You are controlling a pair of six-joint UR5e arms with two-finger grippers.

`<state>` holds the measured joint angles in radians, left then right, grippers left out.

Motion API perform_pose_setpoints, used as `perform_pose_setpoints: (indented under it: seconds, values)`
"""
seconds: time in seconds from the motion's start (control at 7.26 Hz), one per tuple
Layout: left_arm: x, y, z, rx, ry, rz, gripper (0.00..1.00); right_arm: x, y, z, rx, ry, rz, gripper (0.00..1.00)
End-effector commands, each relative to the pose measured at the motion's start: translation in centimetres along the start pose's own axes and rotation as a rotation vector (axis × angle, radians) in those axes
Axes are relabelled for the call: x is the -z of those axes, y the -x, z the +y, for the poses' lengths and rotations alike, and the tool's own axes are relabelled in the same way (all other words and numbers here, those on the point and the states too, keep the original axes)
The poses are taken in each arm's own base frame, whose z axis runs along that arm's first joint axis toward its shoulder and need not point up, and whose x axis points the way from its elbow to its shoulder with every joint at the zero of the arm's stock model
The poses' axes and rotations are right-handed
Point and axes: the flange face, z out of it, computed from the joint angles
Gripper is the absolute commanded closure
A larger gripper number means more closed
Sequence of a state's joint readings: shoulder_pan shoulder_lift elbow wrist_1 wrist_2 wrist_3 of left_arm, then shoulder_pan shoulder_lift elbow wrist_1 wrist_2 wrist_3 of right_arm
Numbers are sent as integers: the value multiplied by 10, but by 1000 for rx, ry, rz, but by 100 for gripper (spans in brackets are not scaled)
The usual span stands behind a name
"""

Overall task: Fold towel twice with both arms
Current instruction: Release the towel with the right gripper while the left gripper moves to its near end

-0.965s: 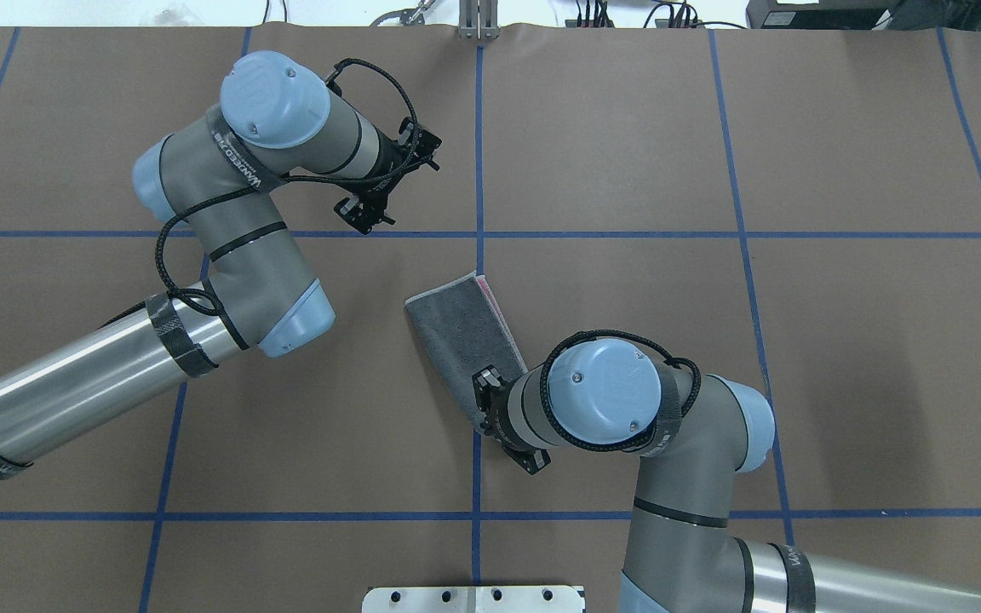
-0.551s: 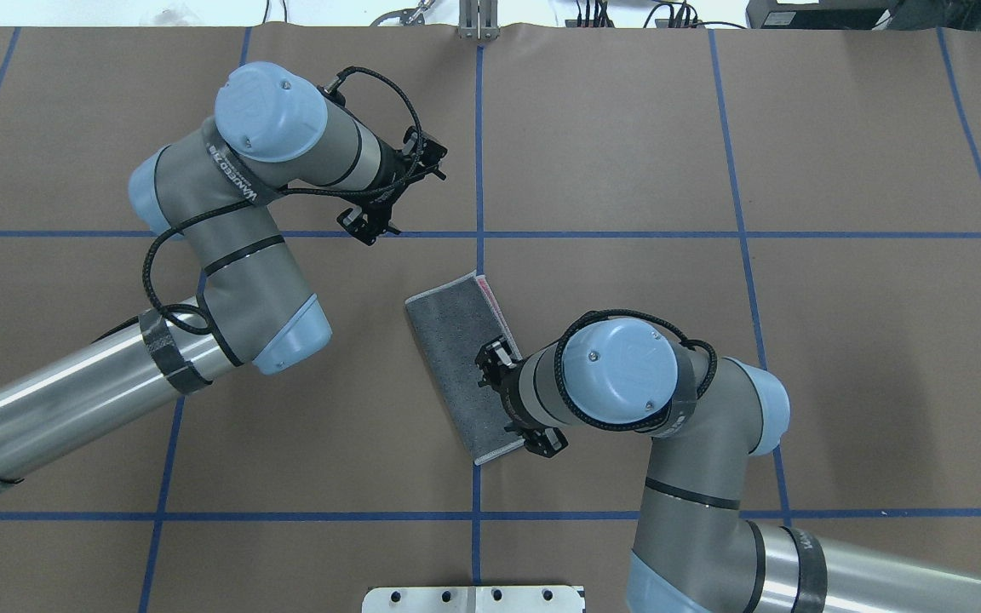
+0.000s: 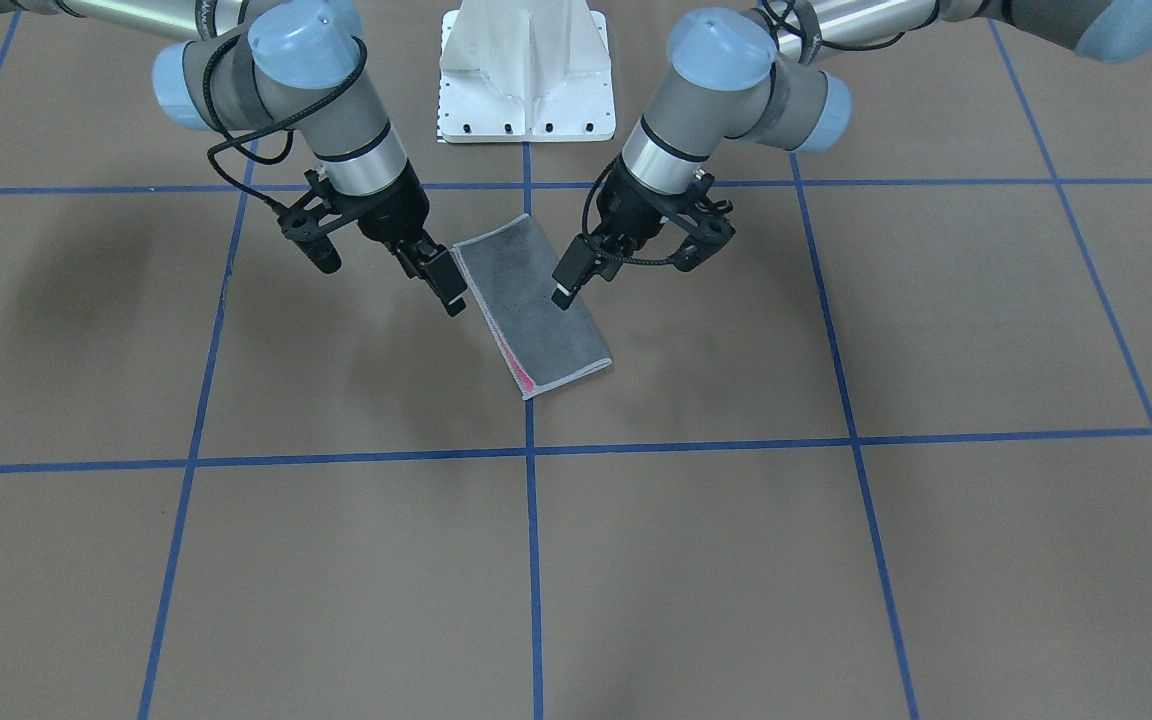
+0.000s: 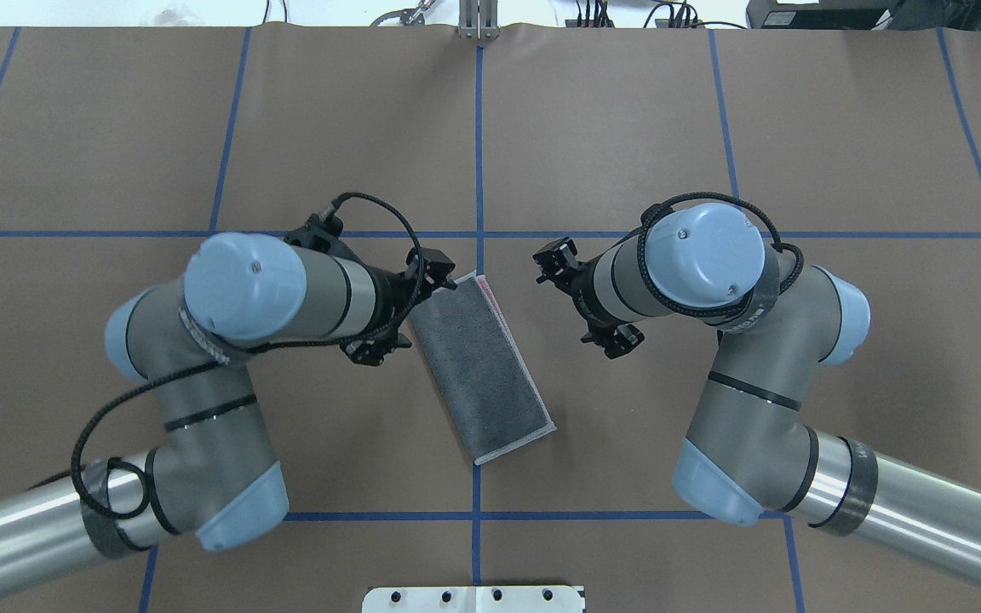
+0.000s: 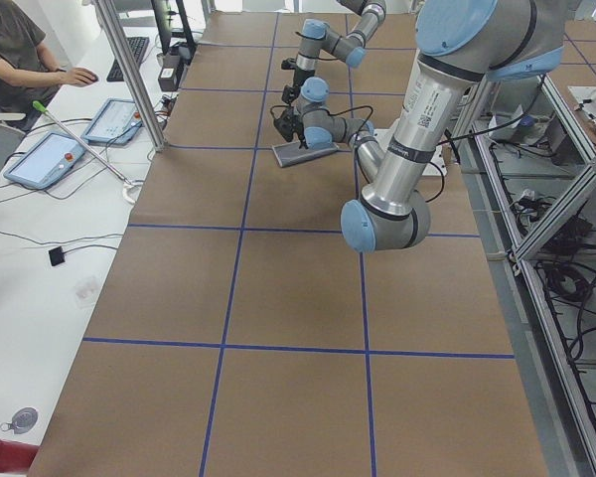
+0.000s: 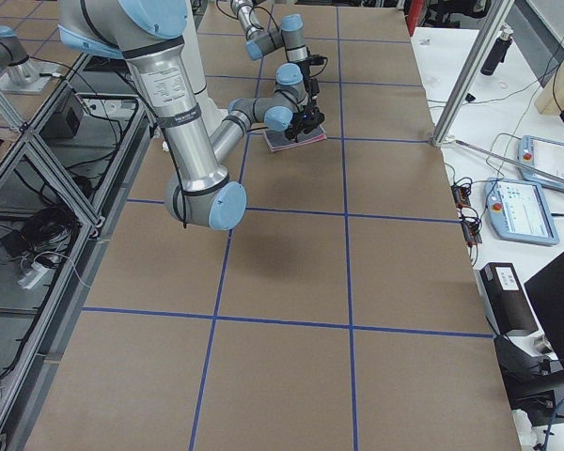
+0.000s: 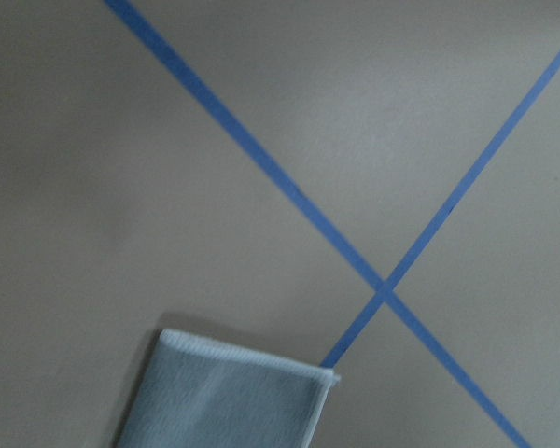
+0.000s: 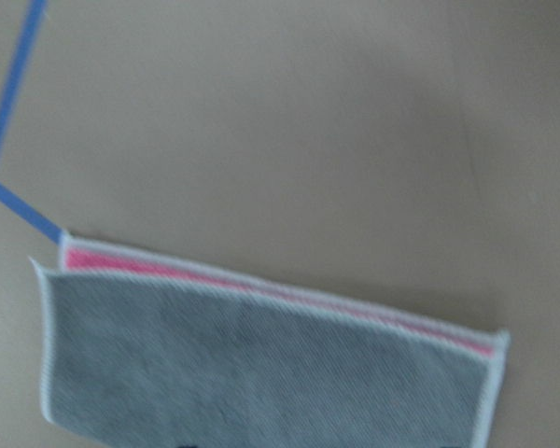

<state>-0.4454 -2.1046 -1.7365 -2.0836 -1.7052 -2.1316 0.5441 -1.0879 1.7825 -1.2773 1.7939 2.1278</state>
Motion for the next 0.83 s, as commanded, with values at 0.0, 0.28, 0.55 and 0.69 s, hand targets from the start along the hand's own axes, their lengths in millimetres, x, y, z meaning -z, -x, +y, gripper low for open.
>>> perform_pose_setpoints:
  seconds: [0.0,0.28,0.55,0.69]
  values:
    - [4,65,54,3,25,-19,5,-12,2,-29,26,-42,19,0]
    - [-11,93,102,-16,47,-23,9,-17,3,-46,55,-65,29,0]
    - [-19,92,106,8,87,27,14,-6,9,-63,32,-30,40,0]
    - [-21,92,106,2,91,30,16,-6,9,-63,33,-32,39,0]
